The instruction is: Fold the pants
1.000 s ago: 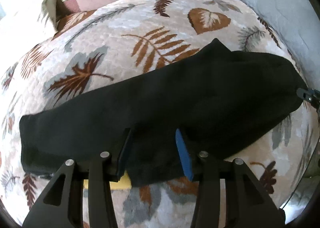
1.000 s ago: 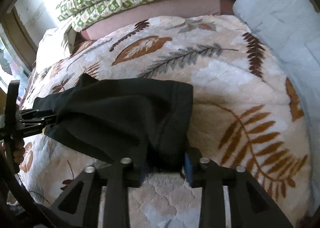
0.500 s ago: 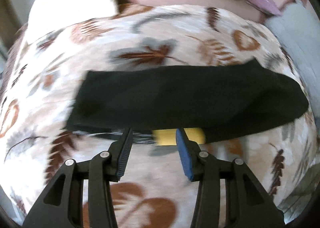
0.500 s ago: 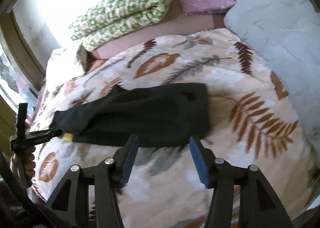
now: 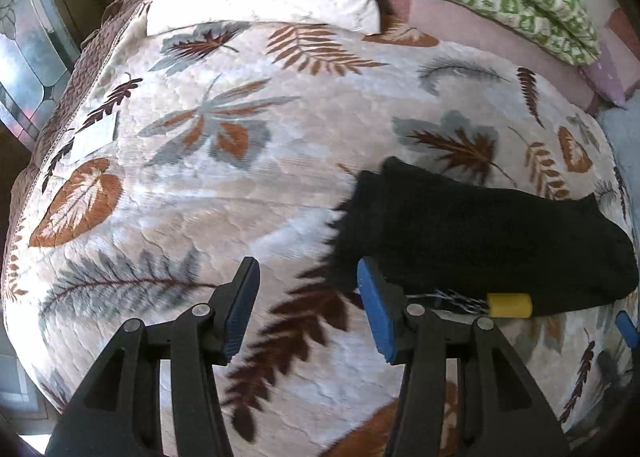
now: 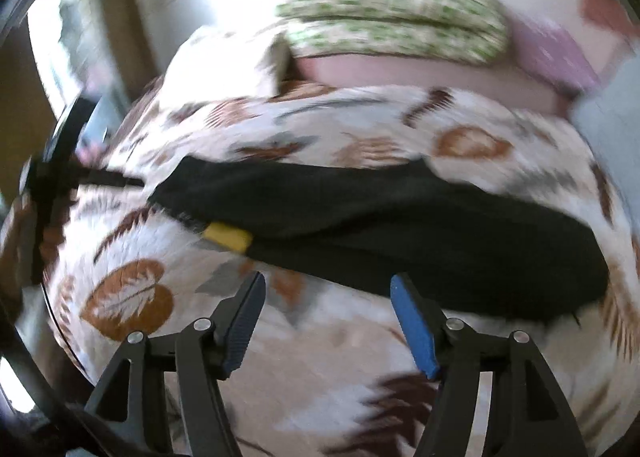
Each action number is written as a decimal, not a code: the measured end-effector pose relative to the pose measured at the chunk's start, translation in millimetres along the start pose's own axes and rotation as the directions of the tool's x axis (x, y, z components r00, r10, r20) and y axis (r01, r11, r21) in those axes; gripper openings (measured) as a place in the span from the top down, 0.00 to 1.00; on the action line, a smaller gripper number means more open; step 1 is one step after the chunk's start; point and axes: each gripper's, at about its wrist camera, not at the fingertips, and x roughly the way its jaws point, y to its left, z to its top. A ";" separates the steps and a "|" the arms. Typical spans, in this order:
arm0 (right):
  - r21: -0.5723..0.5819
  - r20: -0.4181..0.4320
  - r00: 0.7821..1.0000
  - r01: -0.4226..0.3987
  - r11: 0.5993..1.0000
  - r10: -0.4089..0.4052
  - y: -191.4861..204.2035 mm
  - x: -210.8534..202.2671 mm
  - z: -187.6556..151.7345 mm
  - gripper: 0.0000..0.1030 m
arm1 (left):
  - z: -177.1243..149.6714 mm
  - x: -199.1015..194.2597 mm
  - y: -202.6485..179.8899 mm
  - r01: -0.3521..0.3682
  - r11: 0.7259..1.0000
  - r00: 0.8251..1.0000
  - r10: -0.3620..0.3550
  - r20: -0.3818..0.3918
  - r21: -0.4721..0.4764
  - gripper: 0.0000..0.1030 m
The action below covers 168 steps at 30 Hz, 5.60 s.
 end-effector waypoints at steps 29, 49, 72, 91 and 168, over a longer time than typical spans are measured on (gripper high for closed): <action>-0.452 -0.073 0.974 0.158 0.878 -0.213 89.1 110.0 18.7 0.24 | 19.2 39.1 36.8 0.078 0.997 0.990 -0.081 -0.113 -0.029 0.52; -0.402 -0.089 0.990 0.063 0.914 -0.107 76.8 119.0 25.0 0.78 | 28.3 33.4 -3.2 0.140 0.990 0.985 -0.141 -0.095 -0.018 0.52; -0.392 -0.094 0.993 0.024 0.920 -0.066 61.4 110.3 21.5 0.45 | 53.5 61.0 -7.7 0.293 0.940 0.933 -0.321 -0.166 -0.173 0.35; -0.408 -0.091 0.994 0.010 0.913 -0.052 54.6 113.2 22.1 0.33 | 55.2 66.8 -18.8 0.251 0.964 0.947 -0.263 -0.183 -0.085 0.27; 0.136 0.161 0.981 -0.131 0.982 0.109 23.5 66.0 35.9 0.81 | 84.8 -48.6 -132.7 0.436 0.896 0.898 -0.440 -0.027 -0.088 0.82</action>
